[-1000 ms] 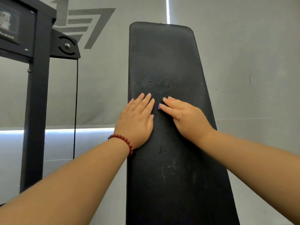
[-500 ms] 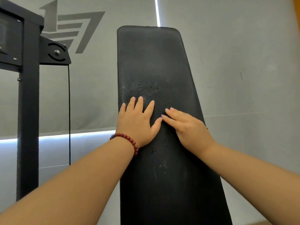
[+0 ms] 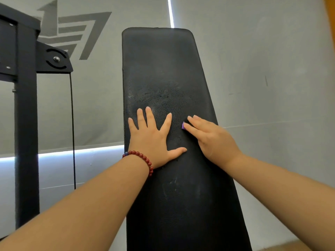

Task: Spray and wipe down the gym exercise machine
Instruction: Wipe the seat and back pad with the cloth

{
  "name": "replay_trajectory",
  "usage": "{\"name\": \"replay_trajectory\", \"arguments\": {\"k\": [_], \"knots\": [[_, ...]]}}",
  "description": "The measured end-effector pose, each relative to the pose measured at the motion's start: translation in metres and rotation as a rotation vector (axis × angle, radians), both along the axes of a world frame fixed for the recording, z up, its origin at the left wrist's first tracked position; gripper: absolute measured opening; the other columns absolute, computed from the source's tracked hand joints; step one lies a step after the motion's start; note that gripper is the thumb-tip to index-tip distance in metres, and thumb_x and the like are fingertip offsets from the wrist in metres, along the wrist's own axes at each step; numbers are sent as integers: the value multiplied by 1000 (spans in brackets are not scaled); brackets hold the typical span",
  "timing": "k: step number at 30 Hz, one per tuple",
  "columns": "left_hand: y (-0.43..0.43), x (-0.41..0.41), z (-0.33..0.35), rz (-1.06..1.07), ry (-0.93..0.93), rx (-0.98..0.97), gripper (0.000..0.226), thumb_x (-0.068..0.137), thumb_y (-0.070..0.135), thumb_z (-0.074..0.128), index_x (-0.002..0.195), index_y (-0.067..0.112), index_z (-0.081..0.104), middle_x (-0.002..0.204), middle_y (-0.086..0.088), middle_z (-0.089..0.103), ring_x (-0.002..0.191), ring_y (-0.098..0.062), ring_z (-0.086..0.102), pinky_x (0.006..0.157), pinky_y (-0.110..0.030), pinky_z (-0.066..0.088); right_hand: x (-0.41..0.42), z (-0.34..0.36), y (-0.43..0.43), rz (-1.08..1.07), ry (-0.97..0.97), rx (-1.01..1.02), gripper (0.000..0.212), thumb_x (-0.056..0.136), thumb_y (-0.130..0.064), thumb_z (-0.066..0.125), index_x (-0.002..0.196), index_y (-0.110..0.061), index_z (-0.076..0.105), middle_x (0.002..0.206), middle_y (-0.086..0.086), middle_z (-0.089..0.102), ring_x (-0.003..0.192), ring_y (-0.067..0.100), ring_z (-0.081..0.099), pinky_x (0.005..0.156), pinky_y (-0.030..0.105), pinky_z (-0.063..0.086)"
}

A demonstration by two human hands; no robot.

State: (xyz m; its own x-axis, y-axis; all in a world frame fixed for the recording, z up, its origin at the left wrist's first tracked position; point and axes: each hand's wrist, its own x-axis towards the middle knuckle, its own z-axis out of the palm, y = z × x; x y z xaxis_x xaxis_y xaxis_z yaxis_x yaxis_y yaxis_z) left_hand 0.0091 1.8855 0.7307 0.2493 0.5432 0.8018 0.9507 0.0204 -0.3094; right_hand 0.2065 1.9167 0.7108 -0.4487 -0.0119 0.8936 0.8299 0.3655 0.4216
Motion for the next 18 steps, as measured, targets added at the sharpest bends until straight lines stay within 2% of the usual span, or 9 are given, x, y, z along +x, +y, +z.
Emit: {"name": "replay_trajectory", "arguments": {"k": [3, 6, 7, 10, 14, 17, 18], "knots": [[0, 1, -1, 9, 5, 11, 107, 69, 93, 18, 153, 34, -13, 159, -27, -7, 146, -48, -4, 115, -64, 7, 5, 23, 0, -44, 30, -12, 48, 87, -5, 34, 120, -7, 69, 126, 15, 65, 112, 35, 65, 85, 46, 55], [0, 2, -2, 17, -2, 20, 107, 65, 91, 12, 153, 34, -13, 159, -27, -7, 146, -48, -3, 115, -64, 8, -3, 39, 0, -77, 229, -147, 49, 91, 4, 40, 133, -12, 60, 142, 12, 53, 133, 31, 49, 101, 43, 45], [1, 2, -2, 21, -2, 22, 107, 64, 91, 9, 153, 34, -13, 159, -26, -7, 146, -48, -3, 114, -64, 8, -7, 36, 0, -57, 285, -160, 50, 90, 6, 43, 133, -12, 60, 143, 11, 52, 134, 30, 48, 103, 41, 44], [3, 1, -5, -5, 7, 59, 105, 66, 89, 2, 154, 33, -7, 162, -18, -2, 145, -49, 1, 112, -66, 11, -11, 7, 0, 25, 257, -17, 46, 81, 3, 45, 118, -8, 70, 125, 14, 66, 113, 33, 64, 88, 41, 54], [5, 1, -8, -28, 26, 93, 105, 68, 85, -1, 156, 29, 12, 162, -5, 16, 146, -40, 14, 106, -71, 19, 7, 0, -1, -25, 31, 23, 49, 83, -7, 34, 116, -9, 71, 121, 12, 68, 109, 31, 67, 89, 37, 53], [6, 1, -8, -33, 47, 89, 102, 68, 84, -3, 155, 32, 6, 163, -3, 10, 147, -36, 10, 105, -73, 16, 9, 26, 3, -62, 155, -5, 46, 82, -2, 39, 112, -8, 73, 118, 16, 69, 105, 36, 68, 76, 44, 58], [6, 0, -8, -36, 54, 90, 100, 67, 84, -5, 155, 36, 2, 163, -3, 6, 147, -36, 6, 106, -73, 14, 6, 32, 5, -47, 229, -39, 46, 81, 2, 42, 114, -7, 72, 120, 18, 67, 108, 39, 66, 77, 48, 57]]}}
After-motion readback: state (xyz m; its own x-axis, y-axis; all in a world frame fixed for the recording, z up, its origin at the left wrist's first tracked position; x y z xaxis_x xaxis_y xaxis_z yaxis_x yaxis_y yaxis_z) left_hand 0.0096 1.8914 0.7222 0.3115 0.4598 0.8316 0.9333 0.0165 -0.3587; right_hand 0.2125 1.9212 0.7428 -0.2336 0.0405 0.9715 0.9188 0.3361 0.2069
